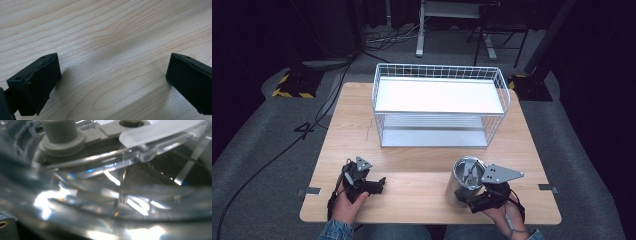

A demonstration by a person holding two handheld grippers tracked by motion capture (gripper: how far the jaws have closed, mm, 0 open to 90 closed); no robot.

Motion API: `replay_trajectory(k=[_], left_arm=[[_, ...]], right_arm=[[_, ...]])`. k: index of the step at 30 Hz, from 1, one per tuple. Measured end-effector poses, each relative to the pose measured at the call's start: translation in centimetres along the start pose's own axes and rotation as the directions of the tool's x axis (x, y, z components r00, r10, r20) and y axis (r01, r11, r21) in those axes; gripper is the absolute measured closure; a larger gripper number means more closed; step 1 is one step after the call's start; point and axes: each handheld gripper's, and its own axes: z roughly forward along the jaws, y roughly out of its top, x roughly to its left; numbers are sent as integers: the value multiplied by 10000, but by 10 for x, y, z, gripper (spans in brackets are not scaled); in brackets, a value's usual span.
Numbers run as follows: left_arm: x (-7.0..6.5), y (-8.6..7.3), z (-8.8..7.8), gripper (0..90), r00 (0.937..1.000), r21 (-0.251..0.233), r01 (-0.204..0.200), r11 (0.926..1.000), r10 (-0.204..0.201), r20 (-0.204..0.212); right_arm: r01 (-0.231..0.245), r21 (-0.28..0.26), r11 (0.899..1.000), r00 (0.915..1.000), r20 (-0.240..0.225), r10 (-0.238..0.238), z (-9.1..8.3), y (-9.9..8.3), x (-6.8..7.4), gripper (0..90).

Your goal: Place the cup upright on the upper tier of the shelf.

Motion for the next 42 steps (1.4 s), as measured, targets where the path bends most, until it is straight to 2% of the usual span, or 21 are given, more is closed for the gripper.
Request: replay_trajectory(k=[10, 12, 13, 16, 17, 23, 28, 42], left_arm=[[0, 0, 0, 3, 10000, -5, 12, 10000, -12, -1], [0, 0, 0, 3, 10000, -6, 11, 10000, -11, -1], [0, 0, 0, 3, 10000, 2, 1, 10000, -1, -1], [0, 0, 0, 3, 10000, 2, -2, 10000, 2, -1], [0, 0, 0, 3, 10000, 3, 27, 10000, -27, 4], [-1, -1, 0, 3, 10000, 14, 8, 10000, -8, 8], [-1, -1, -1, 3, 10000, 12, 9, 10000, -9, -4], [-1, -1, -1, 3, 10000, 10, -16, 10000, 16, 15]], right_arm=[[25, 122, 9999, 9999, 132, -26, -9, 22, -9, 36], [160, 174, 9997, 9998, 130, -162, -11, 28, -11, 36], [303, 206, 9993, 9994, 175, -307, -14, 37, -13, 36], [338, 220, 9992, 9992, 196, -342, -16, 45, -16, 36], [325, 237, 9992, 9993, 188, -330, -19, 52, -18, 36], [283, 208, 9994, 9995, 133, -286, -22, 71, -22, 36], [329, 162, 9993, 9994, -81, -327, -23, 83, -24, 36], [302, 30, 9995, 9995, -137, -301, -26, 121, -32, 36]])
